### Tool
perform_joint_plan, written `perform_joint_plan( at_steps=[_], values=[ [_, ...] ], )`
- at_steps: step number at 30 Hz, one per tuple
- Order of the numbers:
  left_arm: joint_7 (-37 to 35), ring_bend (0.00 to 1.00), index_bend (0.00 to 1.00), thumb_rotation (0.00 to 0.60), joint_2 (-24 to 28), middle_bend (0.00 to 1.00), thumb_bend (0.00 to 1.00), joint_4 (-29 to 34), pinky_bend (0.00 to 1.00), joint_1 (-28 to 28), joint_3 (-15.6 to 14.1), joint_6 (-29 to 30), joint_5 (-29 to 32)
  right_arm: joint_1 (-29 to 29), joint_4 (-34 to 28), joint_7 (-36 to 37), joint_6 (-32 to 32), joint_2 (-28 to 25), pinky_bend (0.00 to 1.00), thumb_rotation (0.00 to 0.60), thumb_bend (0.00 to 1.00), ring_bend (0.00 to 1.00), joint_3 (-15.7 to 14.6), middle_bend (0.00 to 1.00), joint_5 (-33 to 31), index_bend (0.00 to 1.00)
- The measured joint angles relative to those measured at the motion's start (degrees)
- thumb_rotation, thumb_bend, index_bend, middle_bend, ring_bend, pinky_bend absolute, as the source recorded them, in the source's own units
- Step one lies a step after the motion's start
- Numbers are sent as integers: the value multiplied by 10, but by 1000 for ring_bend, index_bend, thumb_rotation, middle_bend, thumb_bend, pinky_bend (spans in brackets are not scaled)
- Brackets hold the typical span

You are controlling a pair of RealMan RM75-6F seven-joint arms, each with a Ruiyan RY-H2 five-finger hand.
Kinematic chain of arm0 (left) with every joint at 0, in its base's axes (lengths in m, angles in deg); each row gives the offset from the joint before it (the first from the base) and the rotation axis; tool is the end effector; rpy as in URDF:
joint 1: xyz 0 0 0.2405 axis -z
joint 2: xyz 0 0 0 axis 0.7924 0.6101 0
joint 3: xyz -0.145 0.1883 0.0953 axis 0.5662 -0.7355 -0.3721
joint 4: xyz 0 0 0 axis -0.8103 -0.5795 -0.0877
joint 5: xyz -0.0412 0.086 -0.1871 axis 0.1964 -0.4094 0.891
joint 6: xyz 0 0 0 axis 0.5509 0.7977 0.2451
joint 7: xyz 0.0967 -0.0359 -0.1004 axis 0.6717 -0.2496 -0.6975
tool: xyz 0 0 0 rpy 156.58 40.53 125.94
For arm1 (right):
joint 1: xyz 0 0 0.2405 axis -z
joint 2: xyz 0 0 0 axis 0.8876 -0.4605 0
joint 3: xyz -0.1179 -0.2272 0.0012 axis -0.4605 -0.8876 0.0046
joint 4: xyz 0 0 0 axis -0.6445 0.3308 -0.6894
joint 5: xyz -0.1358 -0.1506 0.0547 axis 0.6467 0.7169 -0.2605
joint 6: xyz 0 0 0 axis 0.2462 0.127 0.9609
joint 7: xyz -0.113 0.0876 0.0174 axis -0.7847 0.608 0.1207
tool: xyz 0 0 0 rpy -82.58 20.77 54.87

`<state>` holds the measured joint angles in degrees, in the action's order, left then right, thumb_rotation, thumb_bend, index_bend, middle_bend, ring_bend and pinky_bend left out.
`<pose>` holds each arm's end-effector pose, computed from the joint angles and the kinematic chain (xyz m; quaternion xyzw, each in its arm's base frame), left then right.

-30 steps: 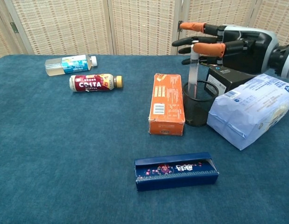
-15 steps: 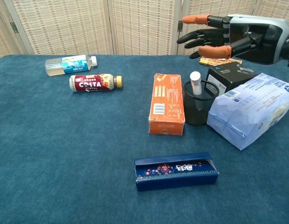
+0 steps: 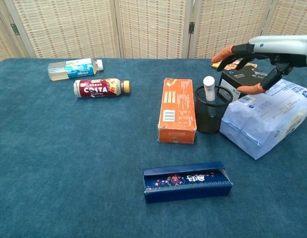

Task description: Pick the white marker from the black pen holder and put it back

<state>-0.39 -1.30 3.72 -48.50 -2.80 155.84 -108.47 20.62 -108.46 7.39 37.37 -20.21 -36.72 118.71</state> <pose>-0.3114 0.1749 0.1409 -0.5917 -0.3604 -0.3908 0.6060 -0.1827 -0.3516 0.0660 0.7452 -0.4402 0.3759 0.3310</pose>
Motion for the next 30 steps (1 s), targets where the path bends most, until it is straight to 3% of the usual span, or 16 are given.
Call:
perform_joint_plan(
  at_steps=[8,30],
  values=[
    [-3,64,101,600,-2,60,238,-5,100,-1,1,-3,5,-3,16,-63,-1,40,147,600,320,75,-7,175,-15,210],
    [-12,64,101,600,-7,60,238,-17,100,-1,2,-7,10,-16,48,-83,-15,100,147,600,295,75,11,233,-26,372]
  ],
)
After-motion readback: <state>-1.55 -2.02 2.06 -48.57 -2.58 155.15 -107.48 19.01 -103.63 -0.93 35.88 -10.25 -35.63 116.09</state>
